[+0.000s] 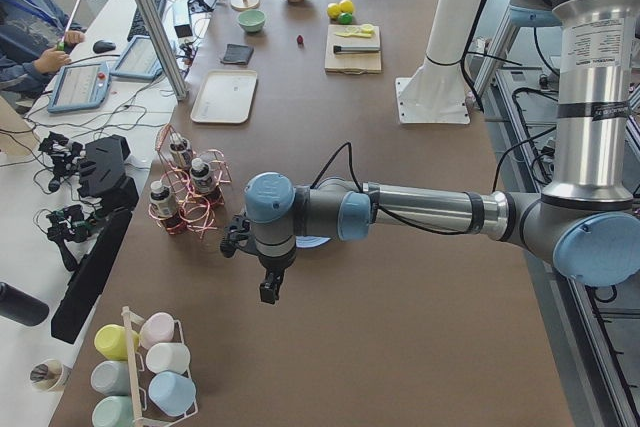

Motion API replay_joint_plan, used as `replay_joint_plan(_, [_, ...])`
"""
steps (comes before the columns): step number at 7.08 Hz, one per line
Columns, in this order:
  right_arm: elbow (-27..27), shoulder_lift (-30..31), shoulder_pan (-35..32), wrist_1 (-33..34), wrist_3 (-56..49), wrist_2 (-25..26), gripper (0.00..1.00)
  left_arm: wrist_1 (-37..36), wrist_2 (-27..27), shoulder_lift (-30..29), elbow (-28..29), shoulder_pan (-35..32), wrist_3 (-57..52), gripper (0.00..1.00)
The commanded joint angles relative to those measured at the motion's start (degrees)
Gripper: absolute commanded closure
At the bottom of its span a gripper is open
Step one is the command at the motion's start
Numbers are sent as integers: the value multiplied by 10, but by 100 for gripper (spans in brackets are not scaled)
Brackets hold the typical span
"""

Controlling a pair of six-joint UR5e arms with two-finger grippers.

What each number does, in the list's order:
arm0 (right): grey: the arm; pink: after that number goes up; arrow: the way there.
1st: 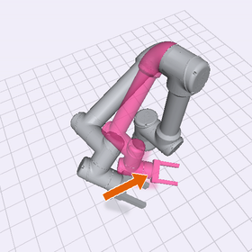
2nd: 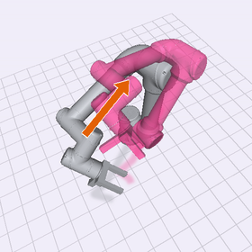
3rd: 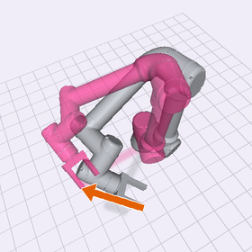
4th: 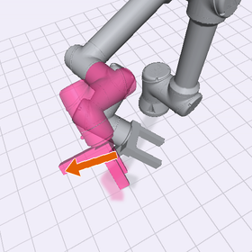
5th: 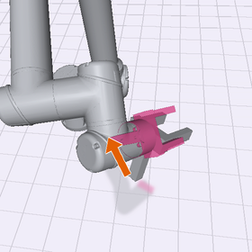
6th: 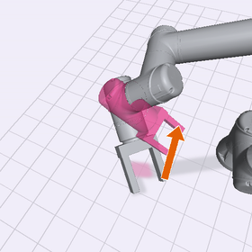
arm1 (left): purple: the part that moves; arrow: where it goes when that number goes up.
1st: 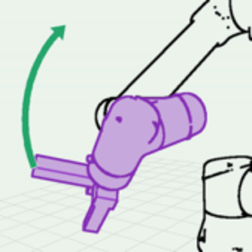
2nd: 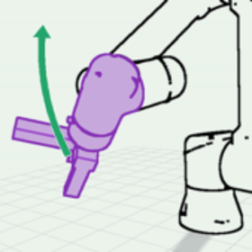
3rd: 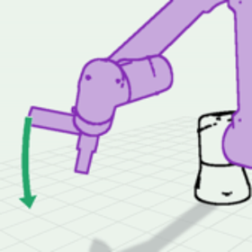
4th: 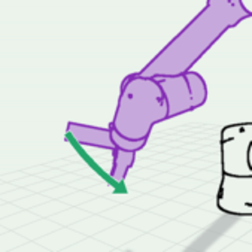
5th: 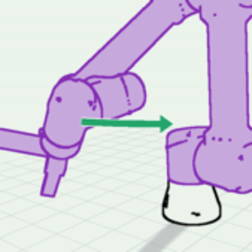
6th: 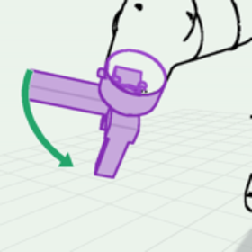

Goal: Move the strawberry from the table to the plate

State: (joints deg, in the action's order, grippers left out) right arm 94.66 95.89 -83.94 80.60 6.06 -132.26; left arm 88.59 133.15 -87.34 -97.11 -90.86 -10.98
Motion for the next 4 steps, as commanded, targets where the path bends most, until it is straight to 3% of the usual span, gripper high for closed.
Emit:
replay_joint_plan(1, [0,0,0,0,0,1,0,4,-1,2,0,12,-1,2])
replay_joint_plan(4, [0,0,0,0,0,1,0,33,0,4,2,14,0,2])
